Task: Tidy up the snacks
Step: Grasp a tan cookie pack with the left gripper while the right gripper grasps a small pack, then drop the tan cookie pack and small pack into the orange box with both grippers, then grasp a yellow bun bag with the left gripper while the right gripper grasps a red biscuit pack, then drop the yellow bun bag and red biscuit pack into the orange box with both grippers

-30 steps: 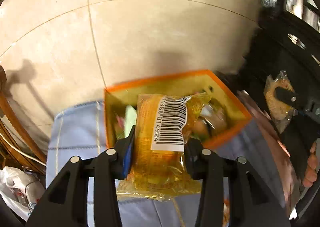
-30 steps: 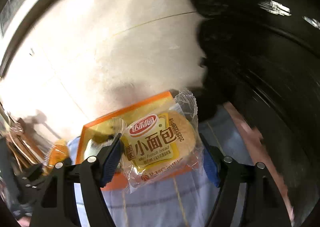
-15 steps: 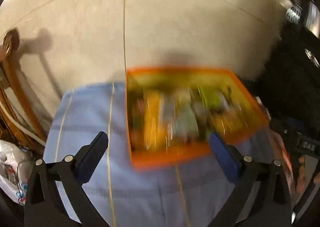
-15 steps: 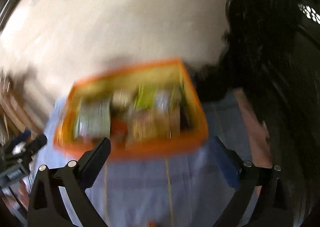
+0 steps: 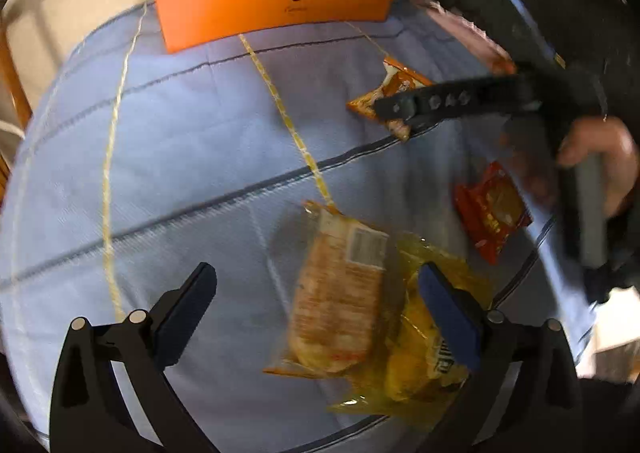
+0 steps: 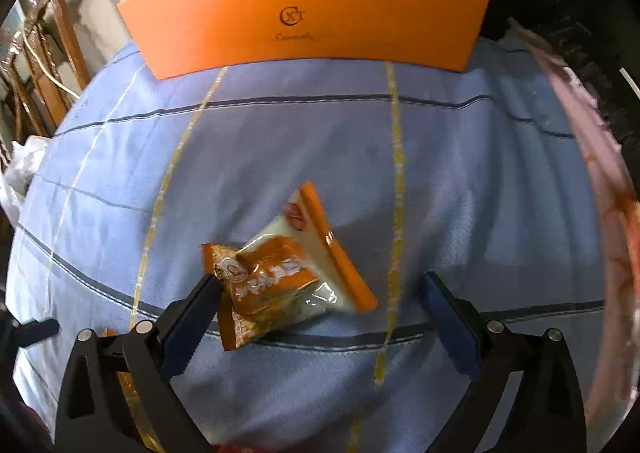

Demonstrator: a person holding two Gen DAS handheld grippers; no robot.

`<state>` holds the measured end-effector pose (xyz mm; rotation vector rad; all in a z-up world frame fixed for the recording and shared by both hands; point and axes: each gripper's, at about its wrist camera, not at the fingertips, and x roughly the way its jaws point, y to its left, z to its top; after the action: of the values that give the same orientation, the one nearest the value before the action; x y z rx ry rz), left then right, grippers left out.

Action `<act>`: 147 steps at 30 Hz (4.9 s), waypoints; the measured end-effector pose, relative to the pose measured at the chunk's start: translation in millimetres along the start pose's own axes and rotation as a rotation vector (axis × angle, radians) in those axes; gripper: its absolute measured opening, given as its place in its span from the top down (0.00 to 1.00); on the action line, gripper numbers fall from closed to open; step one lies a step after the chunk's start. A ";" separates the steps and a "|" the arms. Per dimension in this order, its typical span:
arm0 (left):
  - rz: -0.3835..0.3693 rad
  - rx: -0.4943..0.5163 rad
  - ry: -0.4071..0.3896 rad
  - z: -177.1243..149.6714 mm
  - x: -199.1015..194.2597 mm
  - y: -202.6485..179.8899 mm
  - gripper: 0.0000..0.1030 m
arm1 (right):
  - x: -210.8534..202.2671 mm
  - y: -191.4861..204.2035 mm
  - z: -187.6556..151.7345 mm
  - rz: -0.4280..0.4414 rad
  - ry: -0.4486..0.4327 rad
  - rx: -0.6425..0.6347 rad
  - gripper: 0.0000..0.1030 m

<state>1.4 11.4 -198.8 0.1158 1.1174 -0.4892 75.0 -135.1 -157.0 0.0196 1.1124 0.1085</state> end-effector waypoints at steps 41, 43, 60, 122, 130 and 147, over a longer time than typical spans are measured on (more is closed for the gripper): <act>0.178 -0.082 -0.189 97.3 -78.7 47.6 0.66 | -137.3 -28.0 34.0 0.136 -0.367 0.172 0.85; 0.244 -0.138 -0.258 130.6 -84.5 51.1 0.66 | -148.5 -31.8 63.5 0.097 -0.410 0.168 0.85; 0.409 -0.176 -0.354 316.8 -68.0 93.6 0.04 | -115.4 -25.7 210.9 -0.200 -0.356 -0.149 0.04; 0.211 -0.032 -0.267 167.2 -84.9 33.9 0.53 | -156.6 -51.0 73.2 0.077 -0.414 0.215 0.51; 0.307 -0.158 -0.313 278.4 -70.9 89.3 0.54 | -119.2 -47.4 204.6 0.081 -0.428 0.132 0.51; 0.326 -0.186 -0.349 307.4 -75.3 81.9 0.04 | -124.3 -52.9 221.5 0.003 -0.465 0.059 0.04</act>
<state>267.0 6.8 -8.2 0.0453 0.7766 -0.1055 223.0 -191.3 48.6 0.0949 0.6510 0.0687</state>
